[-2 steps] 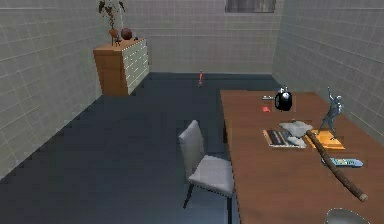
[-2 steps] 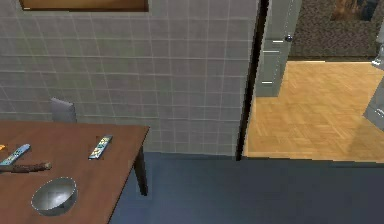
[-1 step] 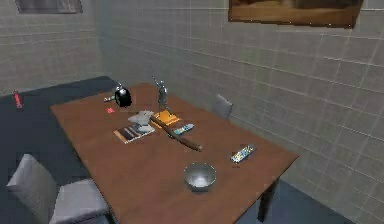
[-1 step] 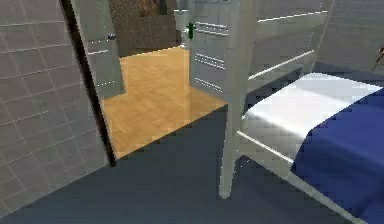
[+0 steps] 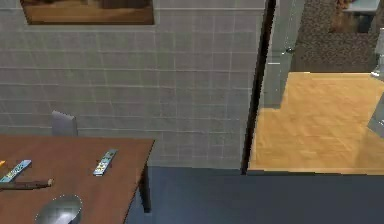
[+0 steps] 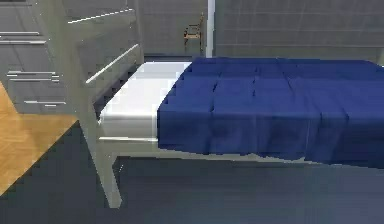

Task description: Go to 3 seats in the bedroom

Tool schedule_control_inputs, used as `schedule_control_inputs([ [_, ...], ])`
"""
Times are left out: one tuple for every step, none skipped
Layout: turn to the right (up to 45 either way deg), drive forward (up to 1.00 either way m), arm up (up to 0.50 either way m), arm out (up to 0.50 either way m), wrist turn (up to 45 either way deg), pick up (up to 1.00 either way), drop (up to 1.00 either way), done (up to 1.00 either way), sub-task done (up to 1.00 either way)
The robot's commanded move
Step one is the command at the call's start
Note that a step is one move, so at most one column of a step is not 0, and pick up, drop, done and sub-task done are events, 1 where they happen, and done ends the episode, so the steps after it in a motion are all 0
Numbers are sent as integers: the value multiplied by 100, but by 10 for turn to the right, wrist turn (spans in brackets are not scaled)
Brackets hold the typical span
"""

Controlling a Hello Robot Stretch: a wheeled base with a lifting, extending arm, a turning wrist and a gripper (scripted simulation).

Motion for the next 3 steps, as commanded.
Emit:
schedule_control_inputs([
  [390, 0, 0, 0, 0, 0, 0, 0, 0],
  [0, 95, 0, 0, 0, 0, 0, 0, 0],
  [120, 0, 0, 0, 0, 0, 0, 0, 0],
])
